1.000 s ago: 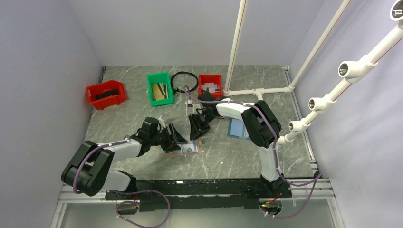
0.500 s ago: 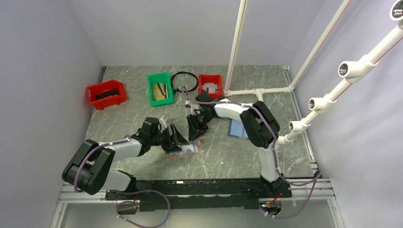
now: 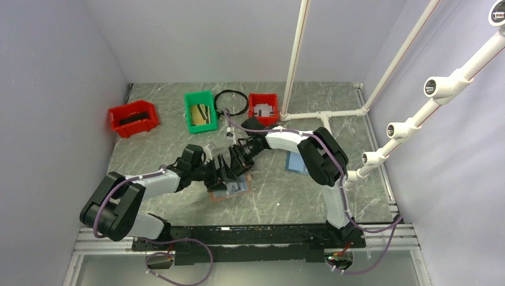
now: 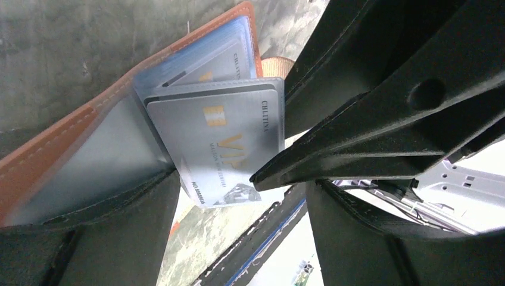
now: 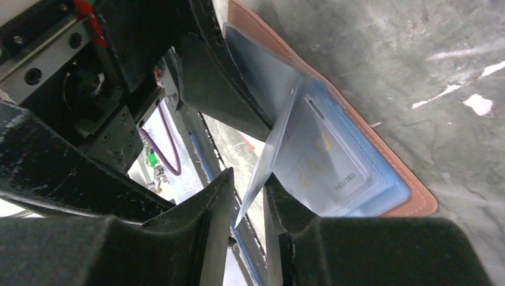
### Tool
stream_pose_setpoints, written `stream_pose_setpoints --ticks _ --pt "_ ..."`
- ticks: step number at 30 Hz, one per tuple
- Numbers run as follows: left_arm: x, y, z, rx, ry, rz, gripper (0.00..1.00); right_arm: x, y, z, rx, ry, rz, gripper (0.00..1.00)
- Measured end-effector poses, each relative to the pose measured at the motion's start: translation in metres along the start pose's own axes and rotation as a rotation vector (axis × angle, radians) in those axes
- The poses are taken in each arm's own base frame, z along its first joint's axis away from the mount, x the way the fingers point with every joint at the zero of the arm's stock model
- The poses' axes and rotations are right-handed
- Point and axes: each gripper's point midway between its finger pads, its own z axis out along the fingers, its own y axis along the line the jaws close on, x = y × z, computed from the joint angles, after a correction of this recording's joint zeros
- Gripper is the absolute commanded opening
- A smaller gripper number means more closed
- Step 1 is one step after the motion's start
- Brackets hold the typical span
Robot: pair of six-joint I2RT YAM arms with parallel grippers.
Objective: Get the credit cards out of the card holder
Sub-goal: Remove the credit card from the card holder.
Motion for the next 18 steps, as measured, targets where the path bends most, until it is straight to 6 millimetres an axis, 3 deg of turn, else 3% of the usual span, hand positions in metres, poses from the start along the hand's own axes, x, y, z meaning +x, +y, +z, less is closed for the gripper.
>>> stream_pose_setpoints --ticks 8,18 --pt "0.005 0.003 0.0 -0.02 0.019 -0.008 0.8 0.0 0.013 0.004 -0.106 -0.006 0.033 0.34" --pt "0.016 0.006 -0.008 -0.057 0.047 -0.014 0.63 0.001 0.022 0.016 -0.187 0.006 0.062 0.42"
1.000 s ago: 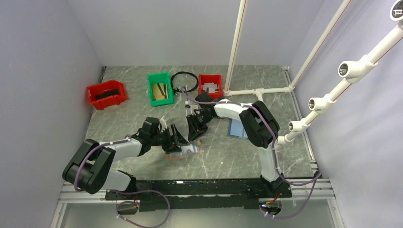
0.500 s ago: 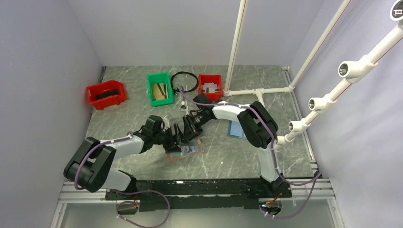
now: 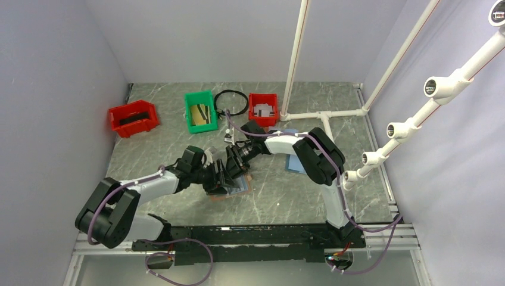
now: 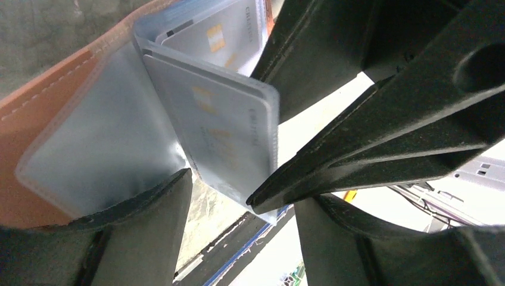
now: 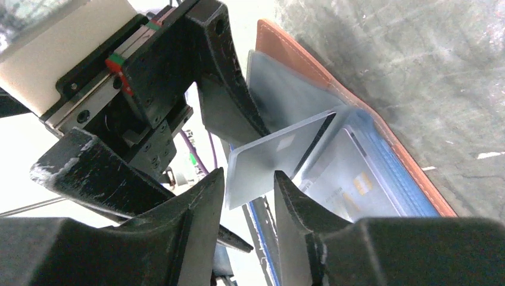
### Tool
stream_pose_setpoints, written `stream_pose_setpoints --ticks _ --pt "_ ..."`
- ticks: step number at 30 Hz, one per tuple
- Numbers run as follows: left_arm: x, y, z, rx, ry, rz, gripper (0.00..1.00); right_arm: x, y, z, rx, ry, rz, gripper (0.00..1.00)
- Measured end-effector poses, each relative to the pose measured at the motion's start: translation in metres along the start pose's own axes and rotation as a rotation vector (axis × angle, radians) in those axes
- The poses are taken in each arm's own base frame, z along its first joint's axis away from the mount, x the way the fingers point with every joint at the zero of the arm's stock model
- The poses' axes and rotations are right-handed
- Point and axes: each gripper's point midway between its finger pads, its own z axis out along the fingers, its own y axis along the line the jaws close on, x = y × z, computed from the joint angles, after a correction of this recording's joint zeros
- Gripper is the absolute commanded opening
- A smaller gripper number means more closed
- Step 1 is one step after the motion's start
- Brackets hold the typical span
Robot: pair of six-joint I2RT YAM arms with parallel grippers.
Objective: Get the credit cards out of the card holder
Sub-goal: Remove the credit card from the card holder.
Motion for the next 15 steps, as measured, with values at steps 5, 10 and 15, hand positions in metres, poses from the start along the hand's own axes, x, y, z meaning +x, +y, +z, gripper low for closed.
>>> stream_pose_setpoints --ticks 5,10,15 --pt "0.001 -0.003 -0.004 0.0 -0.007 0.002 0.48 -0.002 0.004 0.002 -0.021 -0.007 0.002 0.44" --pt "0.005 0.001 -0.006 -0.023 0.001 -0.01 0.36 -0.004 0.002 0.004 -0.021 -0.011 -0.006 0.46" --pt "0.009 0.021 -0.007 -0.119 -0.001 -0.053 0.35 -0.004 0.001 0.0 0.009 0.004 -0.033 0.48"
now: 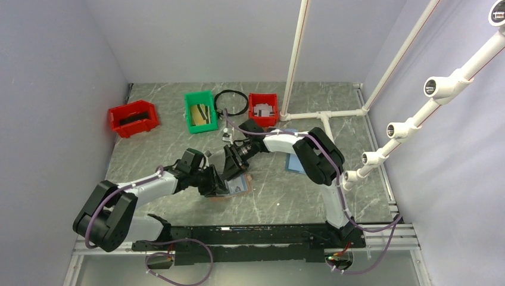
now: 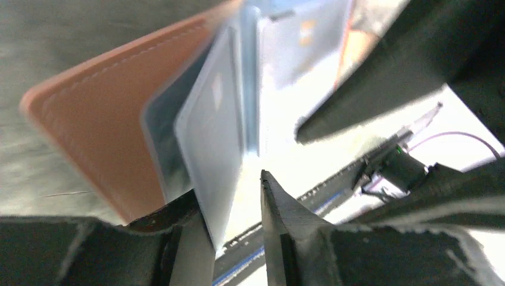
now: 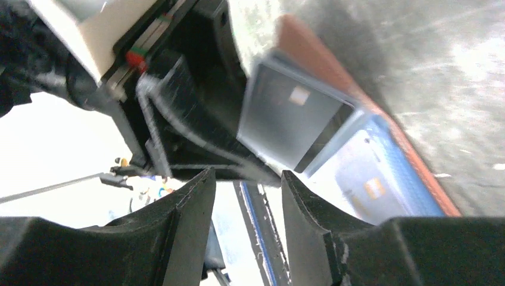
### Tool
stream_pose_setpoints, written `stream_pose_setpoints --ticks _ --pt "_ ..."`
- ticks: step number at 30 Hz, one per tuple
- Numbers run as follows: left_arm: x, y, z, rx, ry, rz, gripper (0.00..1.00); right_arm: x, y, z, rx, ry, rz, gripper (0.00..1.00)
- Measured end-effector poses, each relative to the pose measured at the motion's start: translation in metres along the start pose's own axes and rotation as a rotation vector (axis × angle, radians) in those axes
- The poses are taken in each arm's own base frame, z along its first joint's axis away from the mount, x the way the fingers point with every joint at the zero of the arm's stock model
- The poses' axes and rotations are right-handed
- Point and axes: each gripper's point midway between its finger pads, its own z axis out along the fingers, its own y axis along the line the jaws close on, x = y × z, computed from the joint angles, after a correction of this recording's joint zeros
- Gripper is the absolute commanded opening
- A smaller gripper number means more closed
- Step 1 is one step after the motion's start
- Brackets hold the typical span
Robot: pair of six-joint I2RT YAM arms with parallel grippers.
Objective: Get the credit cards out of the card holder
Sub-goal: Remove the credit card from the card holder.
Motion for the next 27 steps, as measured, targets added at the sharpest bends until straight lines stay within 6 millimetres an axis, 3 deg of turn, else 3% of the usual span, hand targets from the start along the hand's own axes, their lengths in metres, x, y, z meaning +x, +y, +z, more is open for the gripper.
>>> stream_pose_setpoints --ticks 7,18,24,27 --pt "-0.014 0.015 -0.003 -0.08 -0.083 -0.044 0.39 0.014 0.006 0.003 0.0 0.067 -0.049 0.5" --pt "-0.025 0.021 -0.012 -0.045 -0.157 -0.119 0.39 0.024 -0.024 0.0 0.159 0.084 -0.077 0.43" --pt "-0.03 0.027 -0.014 -0.009 -0.182 -0.187 0.31 0.024 -0.026 -0.002 0.182 0.09 -0.094 0.42" --pt "-0.031 0.028 -0.015 0.004 -0.187 -0.211 0.15 0.024 -0.027 -0.002 0.183 0.091 -0.101 0.42"
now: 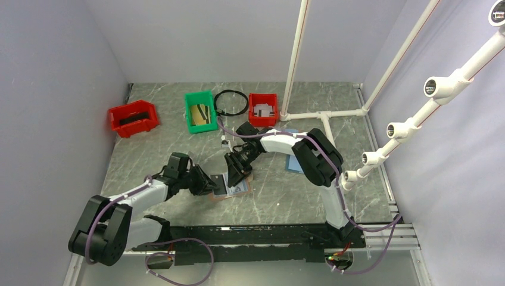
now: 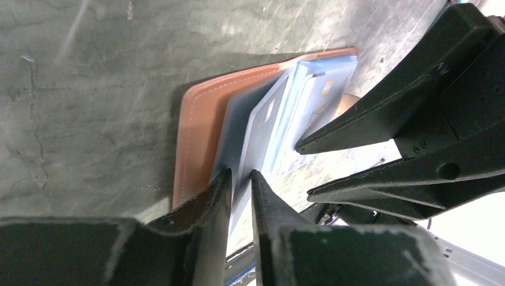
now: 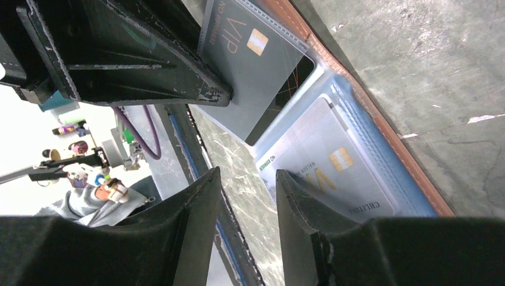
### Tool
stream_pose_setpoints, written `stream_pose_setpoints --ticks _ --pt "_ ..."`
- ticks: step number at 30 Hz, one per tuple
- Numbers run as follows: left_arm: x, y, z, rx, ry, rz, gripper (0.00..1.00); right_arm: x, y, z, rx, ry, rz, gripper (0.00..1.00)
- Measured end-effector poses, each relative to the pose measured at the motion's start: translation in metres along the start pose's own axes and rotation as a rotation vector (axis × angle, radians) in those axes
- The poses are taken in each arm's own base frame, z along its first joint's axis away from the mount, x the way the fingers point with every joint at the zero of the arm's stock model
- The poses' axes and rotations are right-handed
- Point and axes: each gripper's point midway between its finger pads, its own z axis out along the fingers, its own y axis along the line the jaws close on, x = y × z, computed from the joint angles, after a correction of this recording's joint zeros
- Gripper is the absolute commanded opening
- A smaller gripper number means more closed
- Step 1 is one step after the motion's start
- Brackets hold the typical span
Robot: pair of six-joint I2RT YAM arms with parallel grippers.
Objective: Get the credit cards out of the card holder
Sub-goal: Remove the credit card from the card holder.
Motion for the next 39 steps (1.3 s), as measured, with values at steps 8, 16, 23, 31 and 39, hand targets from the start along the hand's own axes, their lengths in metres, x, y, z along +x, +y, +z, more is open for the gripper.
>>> stream_pose_setpoints --ticks 8,16,23,31,39 --pt "0.0 -0.02 -0.004 0.145 -0.006 0.044 0.0 0.003 0.003 -0.004 -0.019 0.01 -0.076 0.5" --pt "-0.003 -0.055 -0.011 0.353 -0.023 0.169 0.0 -0.008 0.04 -0.053 -0.152 -0.094 -0.208 0.52" --pt "-0.007 -0.082 -0.014 0.491 -0.032 0.253 0.0 -0.018 0.046 -0.09 -0.223 -0.201 -0.197 0.52" --pt "-0.01 -0.103 -0.024 0.582 -0.046 0.315 0.0 -0.016 0.047 -0.088 -0.254 -0.203 -0.155 0.5" --pt "-0.005 -0.117 -0.029 0.644 -0.024 0.335 0.0 -0.02 0.049 -0.091 -0.282 -0.218 -0.124 0.44"
